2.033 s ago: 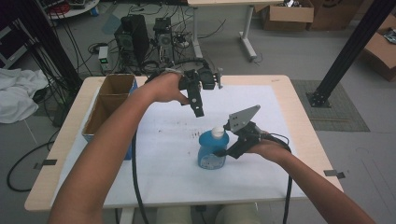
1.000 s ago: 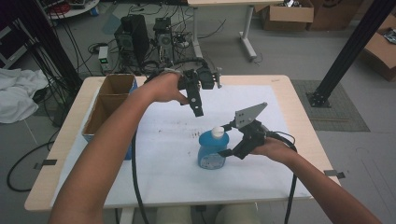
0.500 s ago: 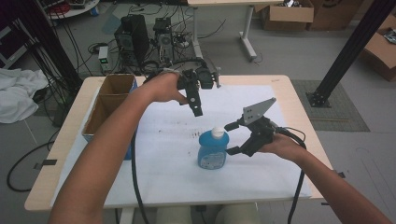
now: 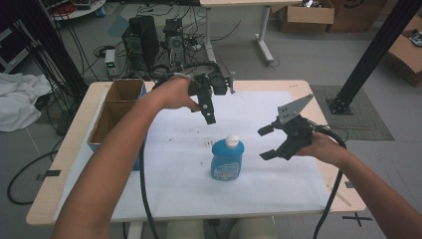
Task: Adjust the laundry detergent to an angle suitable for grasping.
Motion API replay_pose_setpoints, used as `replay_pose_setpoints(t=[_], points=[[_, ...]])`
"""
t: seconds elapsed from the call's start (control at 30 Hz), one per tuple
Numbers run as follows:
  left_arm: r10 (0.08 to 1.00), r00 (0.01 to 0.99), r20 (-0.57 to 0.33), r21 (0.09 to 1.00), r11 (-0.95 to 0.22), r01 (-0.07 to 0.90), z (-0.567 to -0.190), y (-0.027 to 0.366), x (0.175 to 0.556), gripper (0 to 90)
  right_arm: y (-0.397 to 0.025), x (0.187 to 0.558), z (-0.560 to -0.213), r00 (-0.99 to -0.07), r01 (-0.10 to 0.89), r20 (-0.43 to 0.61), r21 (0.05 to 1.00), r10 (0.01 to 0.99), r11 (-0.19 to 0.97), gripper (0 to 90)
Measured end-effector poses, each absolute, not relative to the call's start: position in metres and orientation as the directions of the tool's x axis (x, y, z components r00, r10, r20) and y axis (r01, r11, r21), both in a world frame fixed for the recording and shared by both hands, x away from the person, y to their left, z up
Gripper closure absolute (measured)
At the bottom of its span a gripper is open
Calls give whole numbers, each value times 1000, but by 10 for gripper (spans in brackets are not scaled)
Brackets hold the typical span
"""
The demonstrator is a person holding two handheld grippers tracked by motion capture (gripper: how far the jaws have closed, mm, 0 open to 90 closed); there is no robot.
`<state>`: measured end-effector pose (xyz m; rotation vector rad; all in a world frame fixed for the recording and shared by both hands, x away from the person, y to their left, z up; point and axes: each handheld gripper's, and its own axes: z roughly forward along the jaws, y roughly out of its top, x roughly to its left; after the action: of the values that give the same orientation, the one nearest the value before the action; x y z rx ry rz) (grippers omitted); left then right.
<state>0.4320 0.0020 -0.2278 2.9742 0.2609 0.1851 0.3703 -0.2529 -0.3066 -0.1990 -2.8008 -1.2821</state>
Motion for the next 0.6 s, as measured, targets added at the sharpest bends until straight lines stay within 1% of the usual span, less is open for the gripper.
replay_pose_setpoints(t=[0.3,0.6], points=[[184,977,108,161,-973,165,-228,2,432,239,-277,385,-292,-982,170,65,724,179,669,154],[182,977,108,158,-974,164,-229,2,434,239,-293,408,-276,-966,215,36,665,258,715,157]])
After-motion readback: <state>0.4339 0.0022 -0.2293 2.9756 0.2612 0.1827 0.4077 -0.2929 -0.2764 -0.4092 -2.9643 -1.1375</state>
